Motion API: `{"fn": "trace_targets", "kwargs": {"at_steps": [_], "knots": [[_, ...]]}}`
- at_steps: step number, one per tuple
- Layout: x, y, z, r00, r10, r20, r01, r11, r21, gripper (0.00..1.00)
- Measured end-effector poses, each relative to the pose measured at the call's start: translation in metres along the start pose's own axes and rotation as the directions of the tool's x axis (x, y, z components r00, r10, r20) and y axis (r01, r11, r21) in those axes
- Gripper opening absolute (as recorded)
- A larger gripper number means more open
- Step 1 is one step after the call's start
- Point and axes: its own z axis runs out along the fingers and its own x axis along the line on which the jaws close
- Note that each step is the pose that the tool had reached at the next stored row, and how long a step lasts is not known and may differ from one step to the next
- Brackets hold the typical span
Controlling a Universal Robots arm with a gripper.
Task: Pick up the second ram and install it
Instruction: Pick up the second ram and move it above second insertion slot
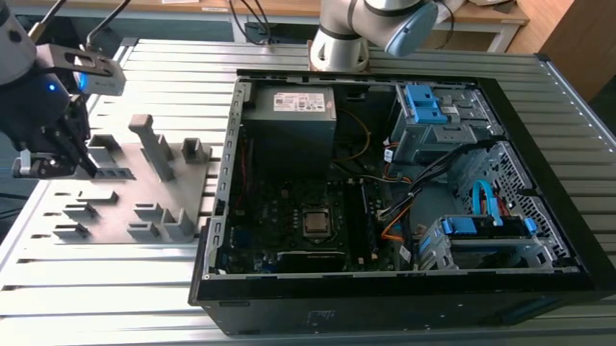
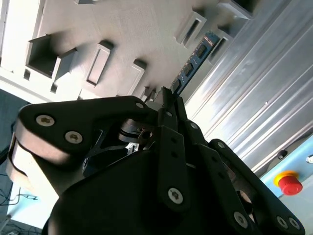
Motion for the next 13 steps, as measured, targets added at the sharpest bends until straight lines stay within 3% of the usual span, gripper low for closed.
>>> {"fn": "trace_targets", "kwargs": {"at_steps": [13], "knots": [[-0.0013,0.0011,-0.0265,1.0,0.0,0.0,0.0,1.0,0.0,0.14]]}}
